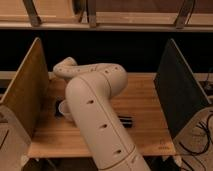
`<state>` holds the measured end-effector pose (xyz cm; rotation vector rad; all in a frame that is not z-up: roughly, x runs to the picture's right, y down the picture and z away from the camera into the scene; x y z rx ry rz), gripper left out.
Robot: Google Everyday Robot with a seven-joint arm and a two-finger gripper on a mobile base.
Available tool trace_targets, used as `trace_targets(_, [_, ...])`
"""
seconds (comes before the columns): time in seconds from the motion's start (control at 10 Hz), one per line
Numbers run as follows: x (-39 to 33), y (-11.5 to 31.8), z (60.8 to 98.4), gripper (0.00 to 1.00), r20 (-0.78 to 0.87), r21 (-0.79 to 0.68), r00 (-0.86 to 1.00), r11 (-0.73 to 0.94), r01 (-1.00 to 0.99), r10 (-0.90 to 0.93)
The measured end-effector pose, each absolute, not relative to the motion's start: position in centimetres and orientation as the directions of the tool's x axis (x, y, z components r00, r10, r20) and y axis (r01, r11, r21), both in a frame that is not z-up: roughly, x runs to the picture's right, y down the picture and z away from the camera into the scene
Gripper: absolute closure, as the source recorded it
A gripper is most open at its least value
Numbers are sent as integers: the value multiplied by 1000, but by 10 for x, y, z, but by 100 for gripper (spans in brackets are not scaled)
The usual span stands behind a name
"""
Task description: Drag the ceramic bowl in a circle
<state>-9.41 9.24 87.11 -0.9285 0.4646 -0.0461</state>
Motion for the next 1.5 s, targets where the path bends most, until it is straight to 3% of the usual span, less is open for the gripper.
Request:
trace_targets(0.5, [-37, 78, 825, 100, -518, -726, 816, 637, -260, -258])
trace_targets(0.7, [-17, 61, 829, 100, -568, -683, 789, 668, -294, -234])
trace_targets(1.0, [-9, 41, 867, 99, -569, -639, 800, 715, -284, -190])
trace_targets(1.1, [-13, 39, 876, 95, -555, -637, 813, 719, -278, -177])
trace_targets(1.5, [-60, 56, 888, 57, -450, -681, 878, 698, -220, -163])
